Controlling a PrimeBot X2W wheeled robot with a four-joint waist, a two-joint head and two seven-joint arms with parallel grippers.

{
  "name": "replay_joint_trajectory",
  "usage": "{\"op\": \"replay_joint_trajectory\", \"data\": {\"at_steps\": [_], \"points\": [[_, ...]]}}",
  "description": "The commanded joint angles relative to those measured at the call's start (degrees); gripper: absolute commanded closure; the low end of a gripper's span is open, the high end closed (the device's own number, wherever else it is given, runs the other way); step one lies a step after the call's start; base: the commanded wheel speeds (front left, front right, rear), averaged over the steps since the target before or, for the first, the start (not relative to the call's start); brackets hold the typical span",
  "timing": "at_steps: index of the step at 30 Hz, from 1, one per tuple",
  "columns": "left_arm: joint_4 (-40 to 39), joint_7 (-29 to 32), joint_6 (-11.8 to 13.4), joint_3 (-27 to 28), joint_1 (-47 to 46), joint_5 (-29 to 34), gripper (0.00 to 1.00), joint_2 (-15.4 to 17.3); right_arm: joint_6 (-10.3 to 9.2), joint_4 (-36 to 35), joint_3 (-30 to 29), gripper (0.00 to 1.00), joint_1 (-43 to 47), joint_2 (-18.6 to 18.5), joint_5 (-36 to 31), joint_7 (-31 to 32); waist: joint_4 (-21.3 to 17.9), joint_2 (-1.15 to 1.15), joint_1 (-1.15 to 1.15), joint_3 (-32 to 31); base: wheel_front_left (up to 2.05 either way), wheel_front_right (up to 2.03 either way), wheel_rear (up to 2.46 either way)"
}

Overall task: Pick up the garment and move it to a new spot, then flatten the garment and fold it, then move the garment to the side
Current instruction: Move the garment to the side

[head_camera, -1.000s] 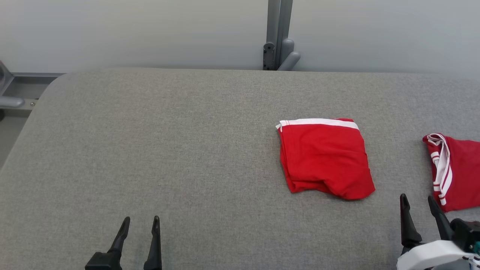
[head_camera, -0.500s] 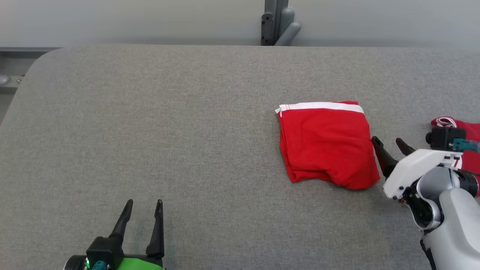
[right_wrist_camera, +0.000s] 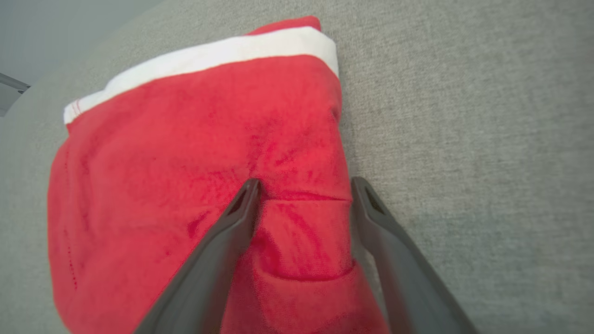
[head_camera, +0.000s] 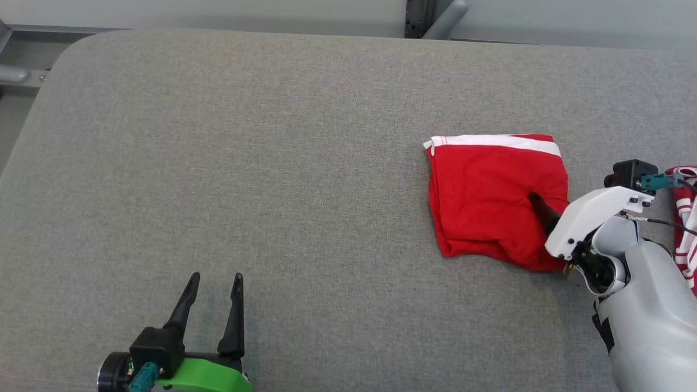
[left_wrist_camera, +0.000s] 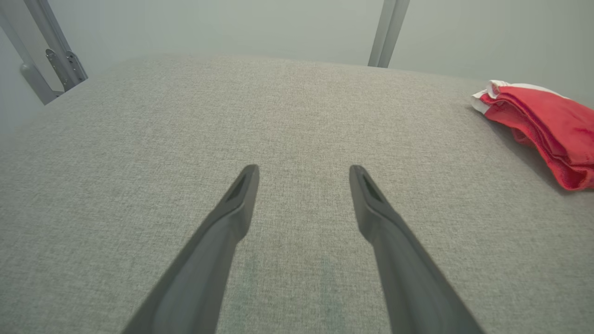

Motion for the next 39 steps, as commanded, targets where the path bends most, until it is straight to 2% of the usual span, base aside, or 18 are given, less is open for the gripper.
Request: {"op": "replay_joint_trajectory", "data": {"at_steps": [1, 2, 3, 4, 10, 14, 19, 25, 29, 35, 39], "points": [[0.0, -0.1, 0.0, -0.1, -0.9, -0.1, 0.0, 0.1, 0.02, 0.6, -0.2, 0.0, -0.6, 0.0, 0.4, 0.0, 0.1, 0.0, 0.0, 0.1, 0.0, 0.0, 0.0], [0.1, -0.1, 0.1, -0.1, -1.0, -0.2, 0.0, 0.1, 0.02, 1.3, -0.4, 0.0, -1.0, 0.4, 0.8, 0.0, 0.1, 0.0, 0.0, 0.2, 0.0, 0.0, 0.0], [0.1, -0.1, 0.2, -0.1, -1.0, -0.2, 0.0, 0.1, 0.02, 1.9, -0.5, 0.54, -1.3, 0.6, 1.2, -0.3, 0.1, 0.0, 0.0, 0.2, 0.0, 0.0, 0.0], [0.0, -0.1, 0.3, -0.2, -1.1, -0.4, 0.0, 0.1, 0.02, 2.1, -0.6, 1.0, -1.7, 0.7, 1.5, -1.0, 0.1, 0.0, 0.0, 0.2, 0.0, 0.0, 0.0], [-0.5, -0.1, 1.1, 0.0, -0.1, -1.5, 0.0, 0.1, 0.02, -1.7, 3.1, 1.0, -2.8, -1.0, 4.1, -3.0, -1.6, 0.0, 0.0, -0.3, 0.0, 0.0, 0.0], [-1.1, -0.1, 1.5, 0.3, 1.0, -1.8, 0.0, 0.1, 0.02, -9.8, 6.7, 1.0, -1.3, -4.1, 6.7, -0.9, -4.0, 0.0, 0.0, -0.4, 0.0, 0.0, 0.0], [-1.9, -0.1, 1.2, 1.3, 0.5, -1.0, 0.0, 0.1, 0.02, -21.6, 8.2, 1.0, 0.7, -9.6, 8.2, 5.5, -7.4, 0.0, 0.0, 0.4, 0.0, 0.0, 0.0], [-2.4, -0.1, 0.6, 2.0, -1.3, -0.5, 0.0, 0.1, 0.02, -31.7, 4.3, 1.0, 2.7, -13.3, 6.8, 13.8, -10.1, 0.0, 0.0, 1.9, 0.0, 0.0, 0.0], [-2.6, -0.1, 0.3, 2.2, -1.7, -0.3, 0.0, 0.1, 0.02, -35.5, 0.7, 1.0, 4.0, -13.5, 5.9, 18.2, -11.0, 0.0, 0.0, 2.9, 0.0, 0.0, 0.0], [-2.3, -0.1, -0.2, 2.0, -2.3, 0.1, 0.0, 0.1, 0.02, -35.6, -4.4, 1.0, 4.3, -12.0, 3.1, 21.5, -11.5, 0.0, 0.0, 4.4, 0.0, 0.0, 0.0], [-2.2, -0.1, -0.4, 2.0, -3.0, 0.6, 0.0, 0.1, 0.02, -33.8, -7.8, 1.0, 2.9, -12.3, 0.8, 21.9, -11.1, 0.0, 0.0, 5.6, 0.0, 0.0, 0.0]]}}
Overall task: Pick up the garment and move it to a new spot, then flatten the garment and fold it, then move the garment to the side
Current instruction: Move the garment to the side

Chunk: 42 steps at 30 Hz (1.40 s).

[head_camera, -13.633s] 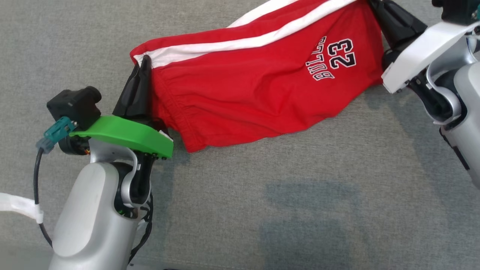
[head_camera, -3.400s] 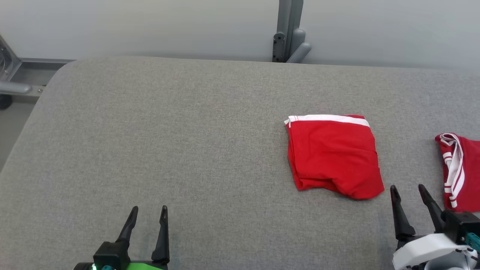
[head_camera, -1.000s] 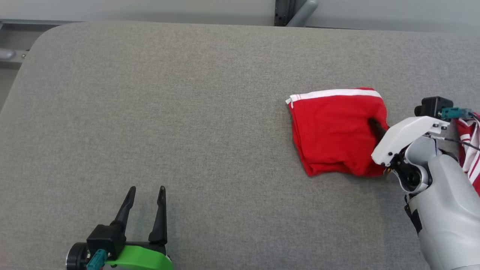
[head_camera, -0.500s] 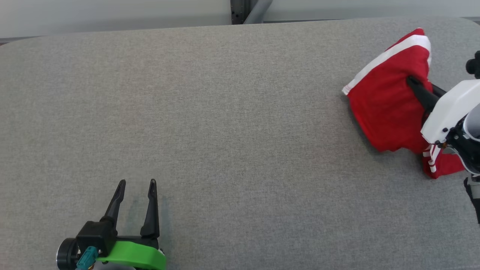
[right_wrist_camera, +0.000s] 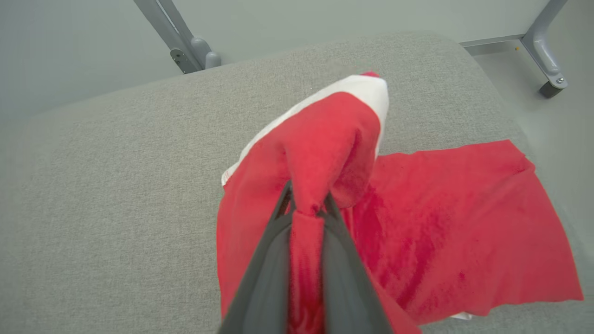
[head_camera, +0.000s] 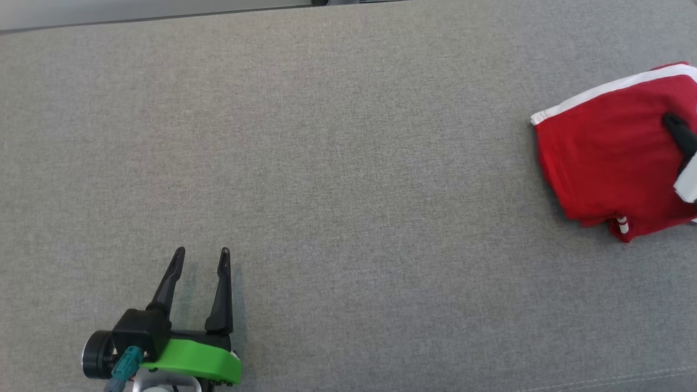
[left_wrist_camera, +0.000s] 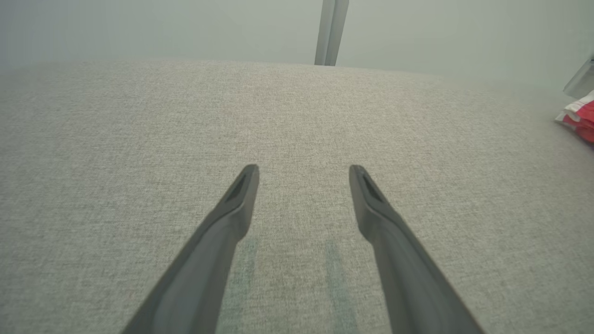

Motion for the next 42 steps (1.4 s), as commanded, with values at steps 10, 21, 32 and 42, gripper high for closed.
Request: {"op": "replay_joint_trajectory", "data": {"at_steps": [10, 21, 32, 42], "points": [[0.1, -0.1, -0.8, 1.1, -2.2, 2.1, 0.0, 0.2, 0.01, 8.3, -6.8, 1.0, -2.2, -2.6, -8.2, -1.4, 1.5, 0.0, 0.0, 3.4, 0.0, 0.0, 0.0], [-0.1, -0.1, -1.1, 0.4, -3.1, 2.2, 0.0, 0.2, -0.01, 18.4, -4.4, 0.0, 0.3, -6.4, -16.1, -11.3, 2.5, 0.0, 0.0, 4.5, 0.0, 0.0, 0.0], [0.7, -0.1, -1.2, -0.2, -1.9, 1.5, 0.0, 0.2, -0.01, 25.0, -3.5, 0.0, 0.5, -7.6, -20.7, -24.7, 2.4, 0.0, 0.0, 1.9, 0.0, 0.0, 0.0], [0.4, -0.1, 0.4, -0.1, 1.4, 0.0, 0.0, 0.2, -0.01, 12.4, -2.8, 0.0, 4.0, -6.3, -18.1, -35.3, 3.3, 0.0, 0.0, -5.2, 0.0, 0.0, 0.0]]}}
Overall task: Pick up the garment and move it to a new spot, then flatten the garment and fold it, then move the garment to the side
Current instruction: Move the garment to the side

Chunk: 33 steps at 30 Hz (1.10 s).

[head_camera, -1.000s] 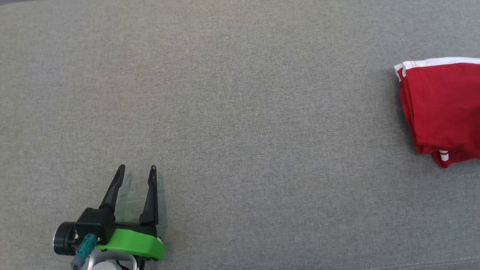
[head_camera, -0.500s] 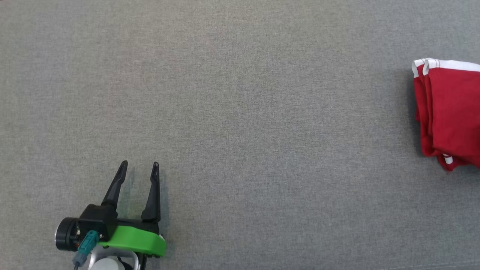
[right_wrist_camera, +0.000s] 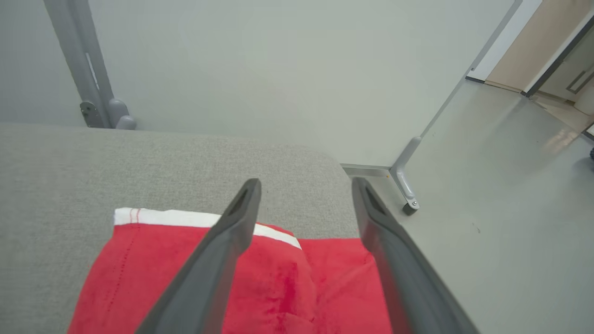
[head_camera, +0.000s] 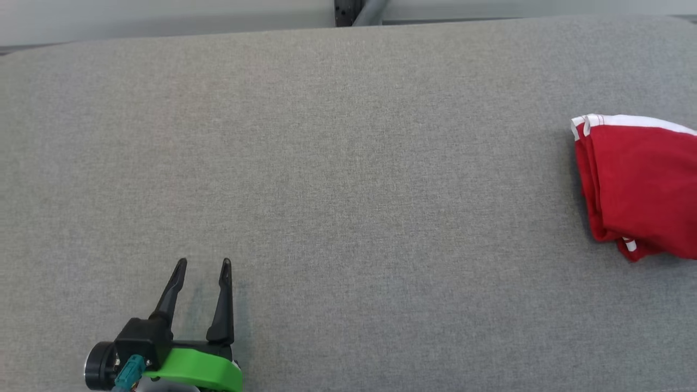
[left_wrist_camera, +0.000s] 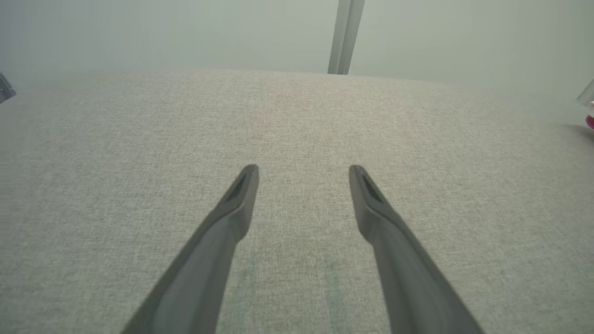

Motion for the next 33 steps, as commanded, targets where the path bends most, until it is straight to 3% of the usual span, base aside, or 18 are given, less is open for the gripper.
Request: {"op": "replay_joint_trajectory", "data": {"at_steps": [1, 8, 13, 21, 27, 33], "points": [[-0.3, -0.1, 0.4, 0.4, 0.9, -0.2, 0.0, 0.2, -0.04, -2.8, 0.5, 0.0, 1.8, 0.8, 1.1, -1.3, 0.7, 0.0, 0.0, -3.1, 0.0, 0.0, 0.0], [-0.1, -0.1, 1.2, 1.9, 2.5, -0.4, 0.0, 0.2, -0.04, -13.4, 1.8, 0.0, 9.5, 5.8, 2.9, -6.4, 2.4, 0.0, 0.0, -6.5, 0.0, 0.0, 0.0], [0.1, -0.1, 1.3, 3.5, 3.7, -0.1, 0.0, 0.2, -0.04, -17.4, 2.9, 0.0, 17.2, 12.5, 3.2, -12.8, 4.0, 0.0, 0.0, -8.3, 0.0, 0.0, 0.0], [1.0, -0.1, 0.2, 4.5, 2.9, 0.5, 0.0, 0.2, -0.04, -11.3, 6.2, 0.0, 24.7, 18.0, -0.1, -21.0, 5.9, 0.0, 0.0, -9.1, 0.0, 0.0, 0.0], [0.4, -0.1, -0.3, 4.8, 2.5, -0.3, 0.0, 0.2, -0.05, -8.8, 4.5, 0.0, 25.5, 21.9, -3.9, -22.0, 6.0, 0.0, 0.0, -9.1, 0.0, 0.0, 0.0], [0.3, -0.1, -0.7, 4.4, 3.0, -0.7, 0.0, 0.2, -0.05, -8.1, 3.6, 0.0, 26.4, 23.3, -7.1, -22.0, 5.0, 0.0, 0.0, -9.8, 0.0, 0.0, 0.0]]}}
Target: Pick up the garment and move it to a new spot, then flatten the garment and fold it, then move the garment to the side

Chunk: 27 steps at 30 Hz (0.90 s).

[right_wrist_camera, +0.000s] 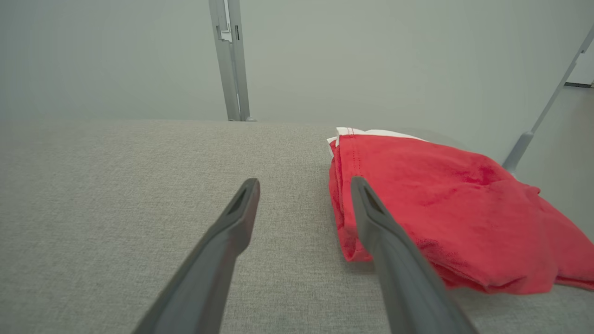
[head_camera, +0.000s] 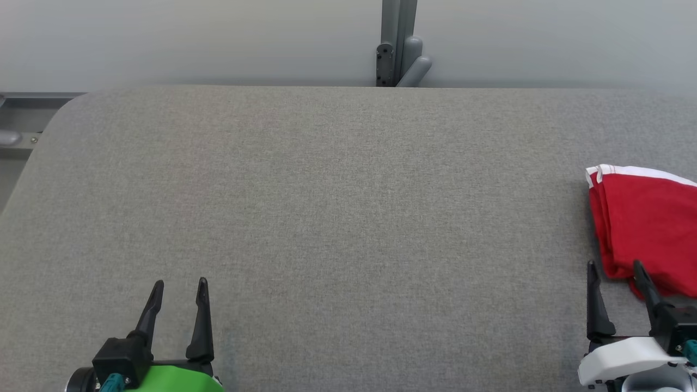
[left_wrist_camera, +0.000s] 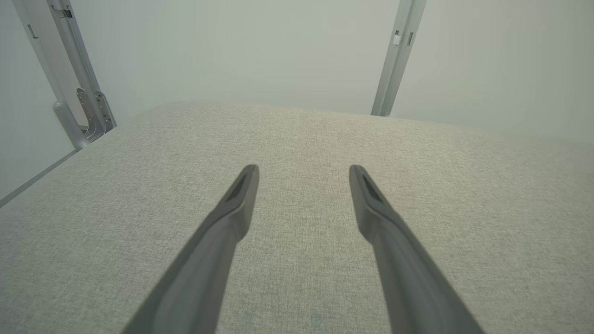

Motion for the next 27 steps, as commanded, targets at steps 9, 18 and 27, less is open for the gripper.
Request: {"op": "replay_joint_trajectory", "data": {"at_steps": [9, 18, 27], "points": [[-0.1, -0.1, -0.5, -1.4, 2.3, -1.1, 0.0, 0.1, -0.06, 1.4, 3.2, 0.0, 1.0, 0.2, -0.2, -0.2, -1.9, 0.0, 0.0, -2.7, 0.0, 0.0, 0.0], [0.0, -0.1, -0.3, -1.7, 3.2, -1.0, 0.0, 0.1, -0.06, 2.1, 4.1, 0.0, 0.8, 0.2, -0.4, -0.2, -2.5, 0.0, 0.0, -3.6, 0.0, 0.0, 0.0], [0.5, -0.1, -0.3, -1.5, 2.7, -0.4, 0.0, 0.1, -0.06, 3.2, 3.2, 0.0, -0.2, 0.2, -0.3, -0.2, -2.6, 0.0, 0.0, -3.7, 0.0, 0.0, 0.0]]}}
